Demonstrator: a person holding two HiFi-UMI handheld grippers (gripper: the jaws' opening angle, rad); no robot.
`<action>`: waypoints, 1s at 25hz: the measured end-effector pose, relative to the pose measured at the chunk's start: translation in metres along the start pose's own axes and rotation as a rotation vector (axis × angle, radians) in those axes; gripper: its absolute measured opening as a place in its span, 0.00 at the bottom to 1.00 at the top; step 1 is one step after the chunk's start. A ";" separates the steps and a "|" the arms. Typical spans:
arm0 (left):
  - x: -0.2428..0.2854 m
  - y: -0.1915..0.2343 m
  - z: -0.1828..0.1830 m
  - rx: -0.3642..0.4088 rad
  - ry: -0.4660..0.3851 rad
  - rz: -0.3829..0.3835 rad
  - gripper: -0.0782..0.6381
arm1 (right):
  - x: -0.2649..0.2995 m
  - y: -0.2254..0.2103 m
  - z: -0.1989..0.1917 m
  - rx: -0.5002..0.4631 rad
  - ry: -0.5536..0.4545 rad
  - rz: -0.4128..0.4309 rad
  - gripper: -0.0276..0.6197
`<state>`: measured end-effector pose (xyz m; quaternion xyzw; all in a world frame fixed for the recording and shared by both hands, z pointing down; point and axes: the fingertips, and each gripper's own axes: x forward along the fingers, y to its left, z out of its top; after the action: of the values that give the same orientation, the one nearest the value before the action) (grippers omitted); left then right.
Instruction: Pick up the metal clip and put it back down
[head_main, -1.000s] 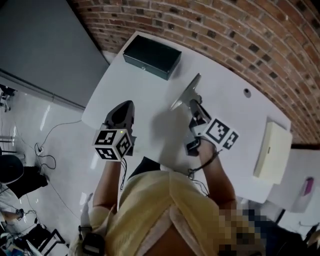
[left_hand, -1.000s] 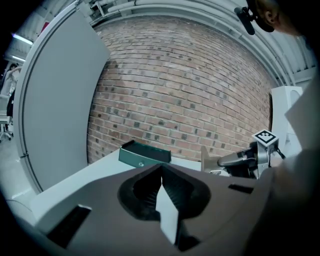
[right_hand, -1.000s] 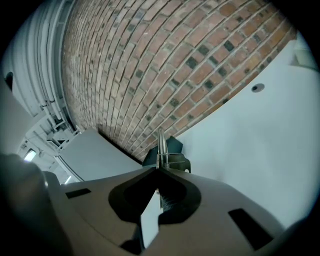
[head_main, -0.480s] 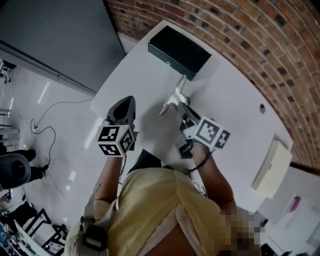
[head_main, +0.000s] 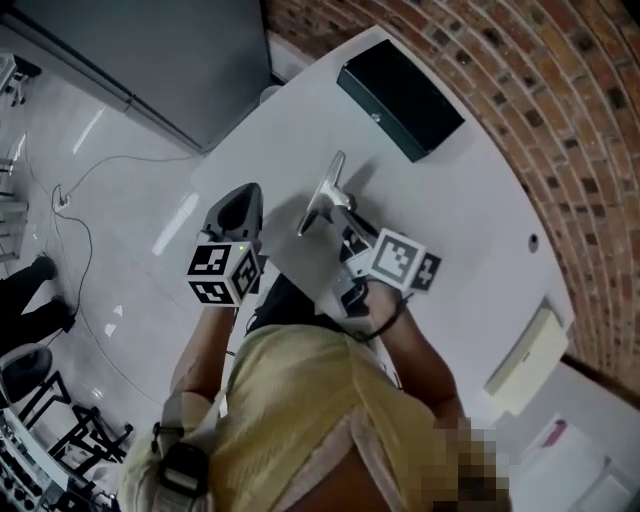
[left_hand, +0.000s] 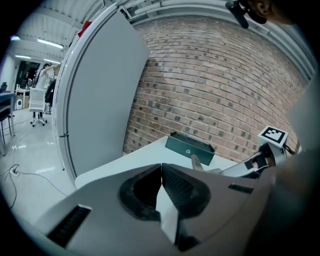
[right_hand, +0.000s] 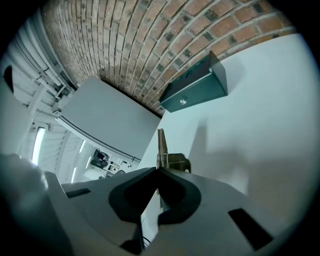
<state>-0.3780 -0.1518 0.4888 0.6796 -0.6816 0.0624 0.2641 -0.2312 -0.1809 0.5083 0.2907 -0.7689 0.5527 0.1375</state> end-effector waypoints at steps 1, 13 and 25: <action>-0.001 0.002 -0.001 -0.006 0.000 0.004 0.12 | 0.005 0.002 -0.005 0.001 0.019 0.003 0.05; -0.014 0.023 -0.013 -0.041 0.009 0.036 0.12 | 0.039 0.008 -0.040 0.165 0.123 0.042 0.05; -0.023 0.026 -0.018 -0.057 0.026 0.025 0.12 | 0.050 0.011 -0.046 0.218 0.124 0.050 0.05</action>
<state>-0.3996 -0.1216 0.5011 0.6623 -0.6880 0.0553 0.2915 -0.2822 -0.1501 0.5428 0.2501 -0.7014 0.6530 0.1385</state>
